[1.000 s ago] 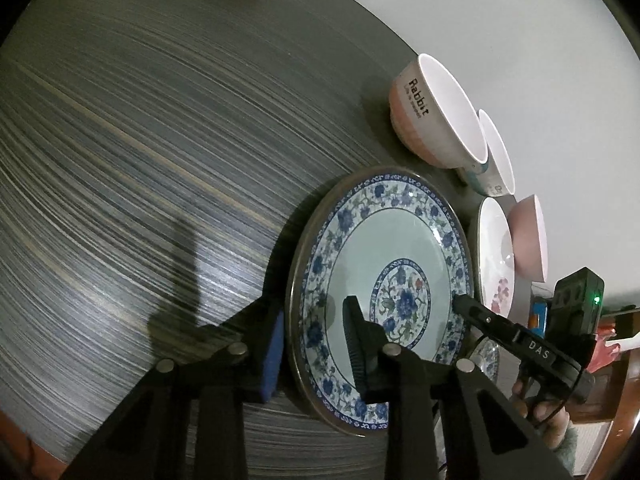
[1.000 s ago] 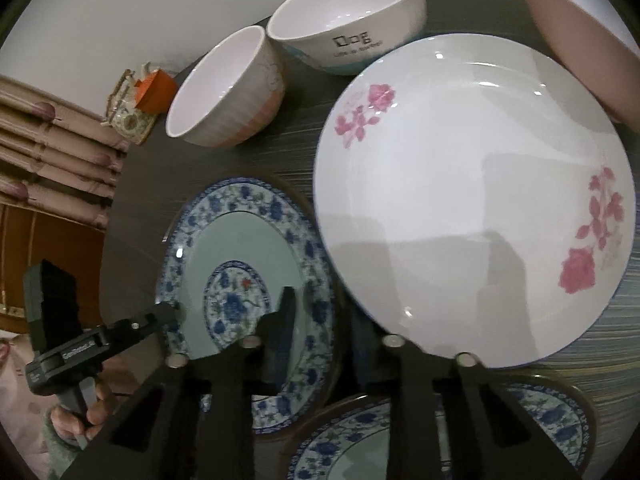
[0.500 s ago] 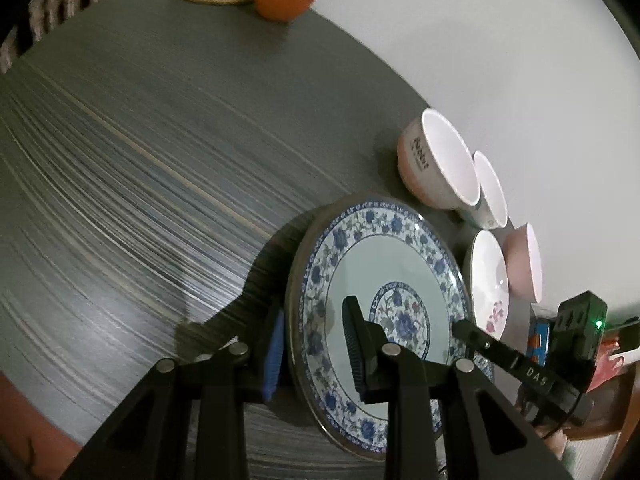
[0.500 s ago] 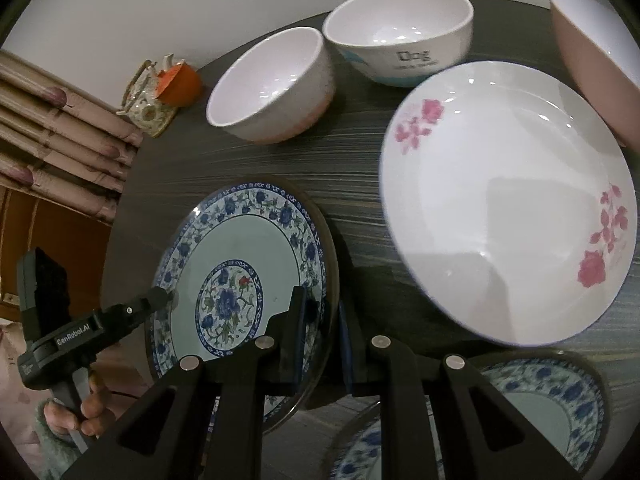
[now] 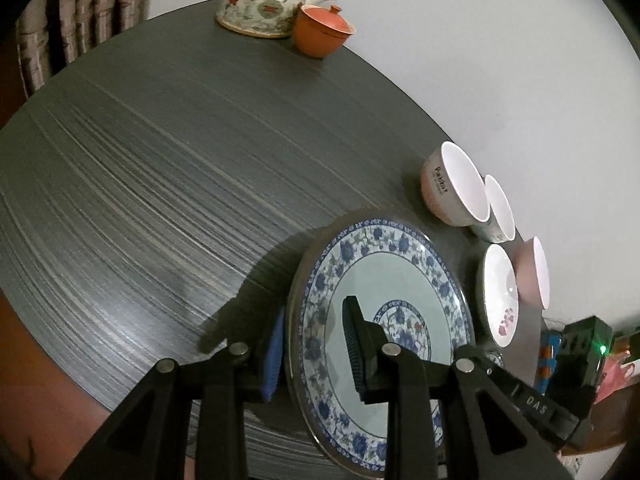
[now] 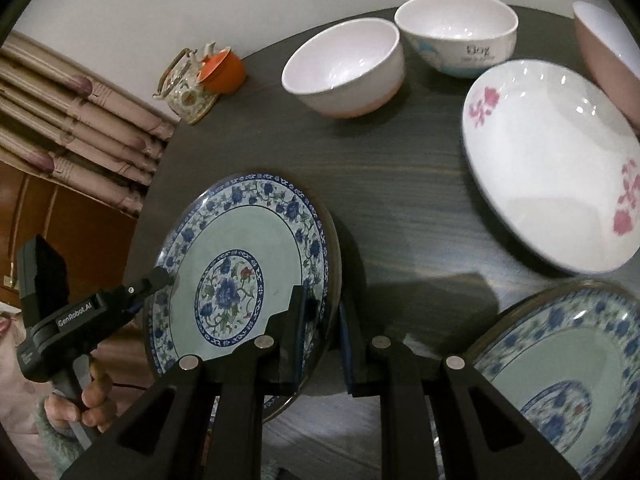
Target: Organize plates and bowls
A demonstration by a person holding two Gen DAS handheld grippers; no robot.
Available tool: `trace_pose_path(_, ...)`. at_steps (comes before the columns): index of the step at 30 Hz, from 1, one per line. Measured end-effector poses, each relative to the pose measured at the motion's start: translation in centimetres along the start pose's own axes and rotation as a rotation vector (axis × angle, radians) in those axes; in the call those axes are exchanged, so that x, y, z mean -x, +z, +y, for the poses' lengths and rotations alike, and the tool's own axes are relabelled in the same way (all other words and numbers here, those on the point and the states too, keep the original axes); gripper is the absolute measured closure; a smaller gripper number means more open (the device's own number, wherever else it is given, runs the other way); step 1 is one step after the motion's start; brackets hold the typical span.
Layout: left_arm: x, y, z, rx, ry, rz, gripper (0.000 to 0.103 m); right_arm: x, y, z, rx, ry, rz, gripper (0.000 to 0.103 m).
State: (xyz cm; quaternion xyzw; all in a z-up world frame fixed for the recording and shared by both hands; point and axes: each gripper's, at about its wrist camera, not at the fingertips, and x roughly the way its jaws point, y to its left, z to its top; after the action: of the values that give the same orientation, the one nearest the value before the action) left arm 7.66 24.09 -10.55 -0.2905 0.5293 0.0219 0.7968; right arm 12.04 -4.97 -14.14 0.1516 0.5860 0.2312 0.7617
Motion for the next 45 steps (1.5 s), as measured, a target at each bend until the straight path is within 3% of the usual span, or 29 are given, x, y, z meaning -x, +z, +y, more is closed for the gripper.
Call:
trace_pose_path(33, -4.5, -0.4, 1.8, 0.043, 0.112, 0.1, 0.076, -4.1, -2.9, 1.6, -0.012, -0.059, 0.037, 0.084)
trace_pose_path(40, -4.1, -0.3, 1.9, 0.053, 0.103, 0.086, 0.068, -4.4, -2.8, 2.0, 0.0, -0.065, 0.035, 0.084)
trace_pose_path(45, -3.8, -0.2, 2.0, 0.056, 0.095, 0.078, 0.068, -4.1, -3.0, 2.0, 0.006, -0.07, 0.025, 0.077)
